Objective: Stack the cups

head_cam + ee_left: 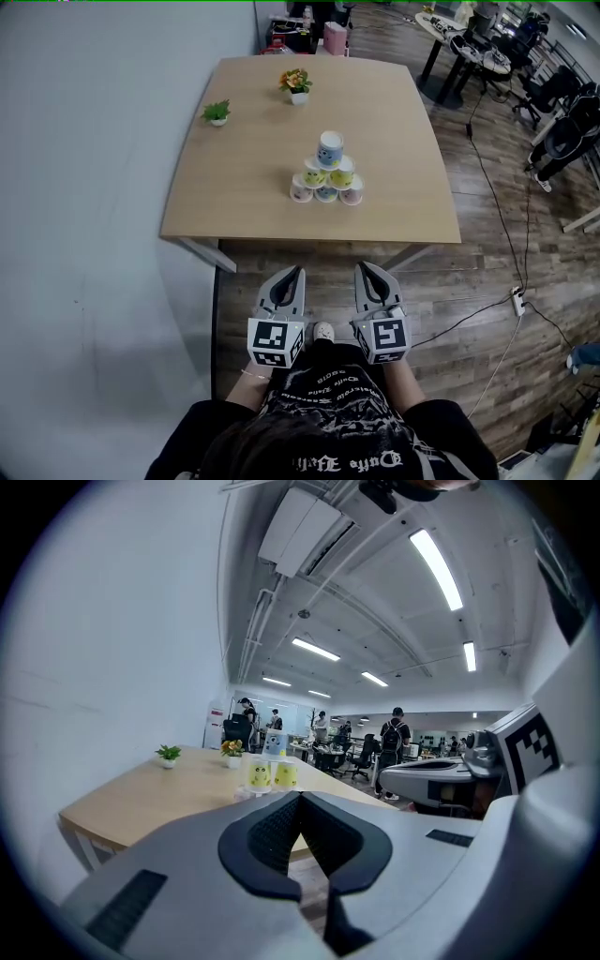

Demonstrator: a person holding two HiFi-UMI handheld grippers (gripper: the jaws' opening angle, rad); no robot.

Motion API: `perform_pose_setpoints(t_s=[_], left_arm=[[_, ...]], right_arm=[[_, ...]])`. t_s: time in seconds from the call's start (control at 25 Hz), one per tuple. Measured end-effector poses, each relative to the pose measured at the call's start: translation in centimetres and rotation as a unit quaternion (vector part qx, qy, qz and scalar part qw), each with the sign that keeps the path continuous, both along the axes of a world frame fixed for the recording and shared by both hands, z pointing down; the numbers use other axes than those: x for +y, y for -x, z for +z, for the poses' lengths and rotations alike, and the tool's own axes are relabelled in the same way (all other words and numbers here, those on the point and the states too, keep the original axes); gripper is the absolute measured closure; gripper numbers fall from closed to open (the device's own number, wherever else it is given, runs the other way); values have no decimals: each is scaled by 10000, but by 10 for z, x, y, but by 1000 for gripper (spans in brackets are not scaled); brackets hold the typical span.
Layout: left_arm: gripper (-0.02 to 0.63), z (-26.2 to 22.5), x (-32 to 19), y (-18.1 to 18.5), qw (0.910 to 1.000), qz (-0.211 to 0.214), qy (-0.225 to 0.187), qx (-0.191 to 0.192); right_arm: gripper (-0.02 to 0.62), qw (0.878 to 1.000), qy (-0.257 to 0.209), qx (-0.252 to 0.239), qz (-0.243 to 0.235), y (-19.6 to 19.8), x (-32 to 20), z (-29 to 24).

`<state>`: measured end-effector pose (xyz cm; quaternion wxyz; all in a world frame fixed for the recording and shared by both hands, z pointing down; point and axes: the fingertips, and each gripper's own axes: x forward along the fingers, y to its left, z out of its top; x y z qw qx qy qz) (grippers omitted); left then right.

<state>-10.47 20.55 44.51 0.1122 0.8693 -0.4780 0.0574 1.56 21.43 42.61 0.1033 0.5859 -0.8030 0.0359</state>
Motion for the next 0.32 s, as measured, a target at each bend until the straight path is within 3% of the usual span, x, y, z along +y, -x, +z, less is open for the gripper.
perform_pose_setpoints(t_s=[0.32], left_arm=[[601, 0, 1, 0, 10000, 4, -10, -65]], right_arm=[[594, 10000, 47, 49, 44, -7, 5, 8]])
